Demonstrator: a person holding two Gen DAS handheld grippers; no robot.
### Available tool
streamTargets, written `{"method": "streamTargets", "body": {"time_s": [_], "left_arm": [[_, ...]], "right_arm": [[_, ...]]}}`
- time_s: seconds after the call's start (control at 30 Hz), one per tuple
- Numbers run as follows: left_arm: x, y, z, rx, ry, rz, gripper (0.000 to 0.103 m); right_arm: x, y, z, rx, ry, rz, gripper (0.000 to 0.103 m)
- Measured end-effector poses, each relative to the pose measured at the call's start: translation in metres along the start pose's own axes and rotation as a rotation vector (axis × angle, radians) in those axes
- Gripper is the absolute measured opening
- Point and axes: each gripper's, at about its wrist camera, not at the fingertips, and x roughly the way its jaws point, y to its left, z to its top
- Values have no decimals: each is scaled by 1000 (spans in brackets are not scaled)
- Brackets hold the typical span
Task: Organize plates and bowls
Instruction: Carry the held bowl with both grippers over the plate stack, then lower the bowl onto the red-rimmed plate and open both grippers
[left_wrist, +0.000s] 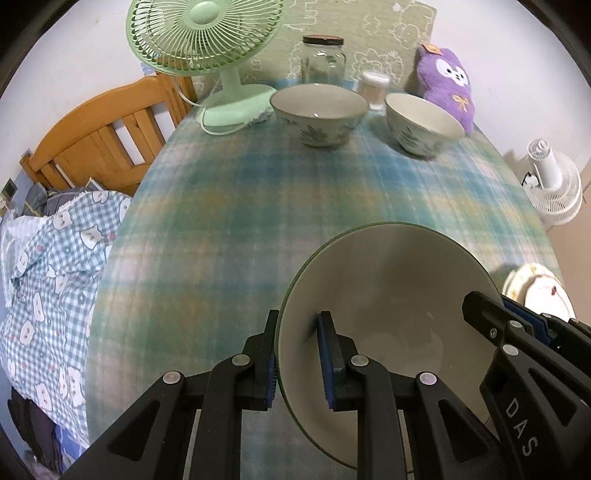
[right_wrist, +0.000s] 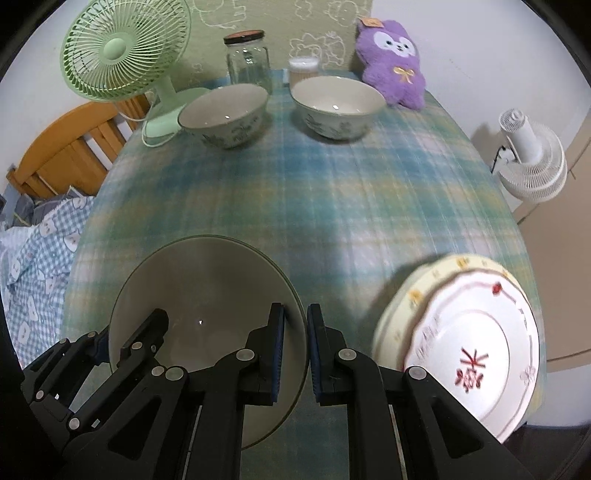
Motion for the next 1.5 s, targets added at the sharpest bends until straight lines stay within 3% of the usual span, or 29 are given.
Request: {"method": "streamTargets", "body": {"time_s": [0.3,0.67,0.7,0.77,0.93,1.2,1.5], "left_arm": [[-1,-14,-26,-21,45,-6,17],[0,-21,-36,-18,40,6,18],[1,-21,-36,-18,42,4,19],[1,-21,-36,-16,45,-4,33],[-1,-21,-35,-18,52,11,49],[-25,-12,-25,-53,3,28,68],[-62,-11,-1,-64,-84,24,79]], "right_arm": [[-1,-15,-23,-20,30,1,16],[3,-21,-31,-18,43,8,16],[3,-21,-31,-19,46,8,16],[3,-22,-31,-14,51,20,16],[7,-30,-29,9,94,50,17],[-20,-41,-22,-6,14,13,56],[-56,-50,-3,-14,-50,15,62]]}}
